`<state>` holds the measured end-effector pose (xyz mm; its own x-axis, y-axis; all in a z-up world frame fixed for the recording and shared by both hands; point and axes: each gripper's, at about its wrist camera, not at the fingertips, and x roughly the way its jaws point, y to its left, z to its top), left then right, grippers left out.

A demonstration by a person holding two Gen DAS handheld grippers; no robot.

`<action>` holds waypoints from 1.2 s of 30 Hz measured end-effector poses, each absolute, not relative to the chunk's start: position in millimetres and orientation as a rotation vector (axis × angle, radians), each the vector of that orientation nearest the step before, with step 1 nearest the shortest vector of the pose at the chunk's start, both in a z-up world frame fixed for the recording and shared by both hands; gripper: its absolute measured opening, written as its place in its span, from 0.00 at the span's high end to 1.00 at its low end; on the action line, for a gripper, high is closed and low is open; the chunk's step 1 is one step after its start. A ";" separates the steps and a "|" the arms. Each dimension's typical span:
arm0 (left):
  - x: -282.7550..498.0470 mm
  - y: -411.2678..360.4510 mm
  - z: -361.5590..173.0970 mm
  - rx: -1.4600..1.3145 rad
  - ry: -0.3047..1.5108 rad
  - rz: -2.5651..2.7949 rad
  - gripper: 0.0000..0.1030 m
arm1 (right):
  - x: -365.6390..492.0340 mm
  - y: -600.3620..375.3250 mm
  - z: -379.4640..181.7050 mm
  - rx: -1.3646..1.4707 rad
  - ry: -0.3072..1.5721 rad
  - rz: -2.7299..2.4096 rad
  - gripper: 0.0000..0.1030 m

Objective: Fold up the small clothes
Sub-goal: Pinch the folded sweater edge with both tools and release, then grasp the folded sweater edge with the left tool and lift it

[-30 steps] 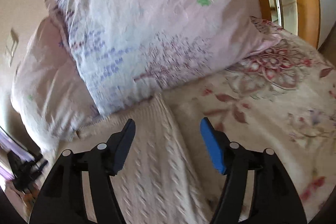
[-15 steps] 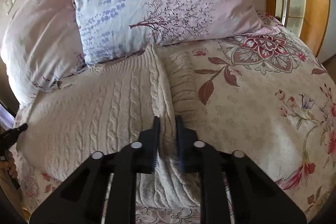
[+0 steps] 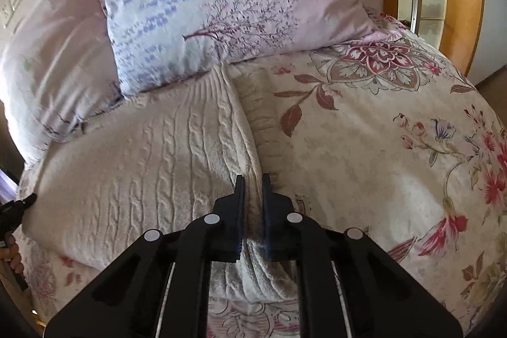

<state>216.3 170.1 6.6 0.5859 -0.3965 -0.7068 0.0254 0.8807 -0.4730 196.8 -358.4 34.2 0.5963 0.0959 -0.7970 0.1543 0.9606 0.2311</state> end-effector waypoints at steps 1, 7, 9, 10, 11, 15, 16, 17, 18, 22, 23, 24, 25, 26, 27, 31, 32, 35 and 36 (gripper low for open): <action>217.0 169.4 5.8 -0.439 0.919 -0.255 0.92 | 198.7 -354.3 34.8 0.256 0.937 -0.048 0.90; 217.8 169.1 5.9 -0.445 0.905 -0.256 0.87 | 209.8 -343.0 35.9 0.158 0.950 -0.085 0.85; 213.7 173.2 11.5 -0.487 0.889 -0.273 0.75 | 209.2 -344.1 41.7 0.175 0.956 -0.084 0.76; 211.0 177.3 15.5 -0.511 0.868 -0.274 0.62 | 207.8 -344.6 45.8 0.184 0.951 -0.089 0.60; 209.6 180.3 18.1 -0.521 0.855 -0.265 0.55 | 205.8 -344.5 50.2 0.192 0.937 -0.096 0.51; 212.1 188.6 23.0 -0.551 0.848 -0.245 0.45 | 198.2 -327.6 67.3 0.198 0.855 -0.022 0.41; 213.5 188.7 22.2 -0.559 0.855 -0.246 0.43 | 198.5 -320.3 67.3 0.190 0.857 0.005 0.40; 216.0 188.4 20.3 -0.574 0.866 -0.251 0.43 | 198.9 -313.1 65.8 0.180 0.860 0.029 0.39; 218.1 187.9 18.4 -0.587 0.874 -0.253 0.42 | 200.6 -302.8 63.4 0.165 0.866 0.058 0.38; 227.3 186.1 9.3 -0.635 0.909 -0.253 0.41 | 205.8 -277.5 52.7 0.154 0.898 0.121 0.38; 229.8 185.6 6.4 -0.648 0.918 -0.250 0.41 | 207.1 -273.2 49.9 0.161 0.908 0.139 0.38; 231.3 185.2 4.6 -0.659 0.918 -0.250 0.40 | 206.1 -269.2 48.9 0.163 0.911 0.146 0.38; 231.7 184.5 4.6 -0.660 0.914 -0.248 0.40 | 205.7 -265.5 48.3 0.161 0.914 0.154 0.38; 232.8 183.5 4.8 -0.658 0.914 -0.247 0.40 | 205.3 -263.7 47.2 0.160 0.917 0.159 0.38; 233.7 183.1 5.0 -0.659 0.914 -0.248 0.40 | 205.0 -261.9 45.6 0.159 0.921 0.165 0.38; 237.3 181.5 3.7 -0.679 0.902 -0.257 0.40 | 205.2 -261.6 41.5 0.165 0.926 0.173 0.38; 238.2 181.0 3.3 -0.682 0.900 -0.258 0.40 | 204.2 -262.0 41.4 0.168 0.925 0.174 0.38; 241.5 179.8 2.0 -0.694 0.892 -0.259 0.40 | 204.1 -261.0 41.1 0.175 0.925 0.181 0.38; 242.4 180.2 1.7 -0.704 0.889 -0.258 0.42 | 204.7 -260.8 41.1 0.175 0.925 0.184 0.37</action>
<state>242.4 180.2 1.7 0.6176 -0.4831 -0.6207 -0.0753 0.7492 -0.6581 204.7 -260.8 41.1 0.5885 0.2320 -0.7745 -0.0821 0.9701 0.2282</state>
